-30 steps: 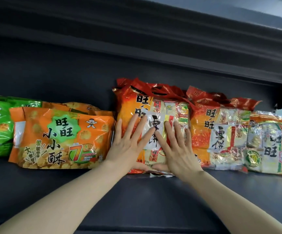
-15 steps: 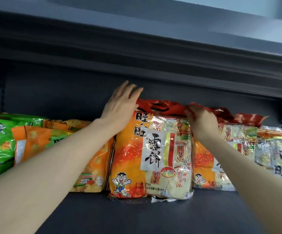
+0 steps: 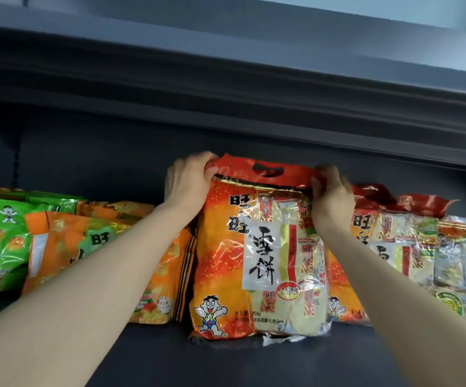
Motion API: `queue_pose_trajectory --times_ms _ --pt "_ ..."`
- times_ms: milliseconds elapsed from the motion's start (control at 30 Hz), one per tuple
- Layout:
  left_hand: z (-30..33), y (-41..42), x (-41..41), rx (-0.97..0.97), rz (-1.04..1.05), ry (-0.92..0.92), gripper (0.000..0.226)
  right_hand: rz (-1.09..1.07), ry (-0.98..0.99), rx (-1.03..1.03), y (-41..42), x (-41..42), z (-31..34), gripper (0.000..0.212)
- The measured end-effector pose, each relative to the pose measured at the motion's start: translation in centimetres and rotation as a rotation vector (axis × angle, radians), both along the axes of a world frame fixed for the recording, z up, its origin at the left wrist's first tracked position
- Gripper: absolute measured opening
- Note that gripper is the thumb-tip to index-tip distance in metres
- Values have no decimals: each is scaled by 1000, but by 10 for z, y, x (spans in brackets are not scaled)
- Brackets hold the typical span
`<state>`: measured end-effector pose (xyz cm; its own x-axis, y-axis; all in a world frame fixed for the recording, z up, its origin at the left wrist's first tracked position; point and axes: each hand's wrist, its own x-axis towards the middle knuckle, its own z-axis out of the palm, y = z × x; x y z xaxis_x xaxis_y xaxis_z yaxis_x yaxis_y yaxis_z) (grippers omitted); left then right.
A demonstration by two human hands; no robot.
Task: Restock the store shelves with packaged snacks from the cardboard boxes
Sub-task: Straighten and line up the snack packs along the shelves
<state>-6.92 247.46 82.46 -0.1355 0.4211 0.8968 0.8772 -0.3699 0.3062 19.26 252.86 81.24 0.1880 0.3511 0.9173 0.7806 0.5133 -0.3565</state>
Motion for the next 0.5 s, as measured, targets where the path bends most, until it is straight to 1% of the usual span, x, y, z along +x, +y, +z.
queue_pose_trajectory --times_ms 67,133,167,233,300,333,400,500 --pt "-16 -15 10 26 4 20 49 -24 -80 24 -14 1 -16 46" --pt "-41 -37 25 1 3 110 74 -147 -283 65 -35 7 -41 59" --pt "-56 -49 31 -40 -10 195 89 -181 -420 97 -43 10 -55 64" --pt "-93 -66 42 -147 0 442 115 -175 -709 151 -55 17 -86 73" --pt "-126 -68 47 -201 60 683 131 -145 -928 190 -55 21 -109 80" --pt "-138 -66 48 -224 88 757 136 -145 -981 192 -53 21 -116 83" --pt "-150 -57 45 -239 149 820 142 -154 -973 169 -48 17 -117 89" --pt "-149 -43 39 -212 217 849 137 -175 -944 152 -38 7 -111 91"
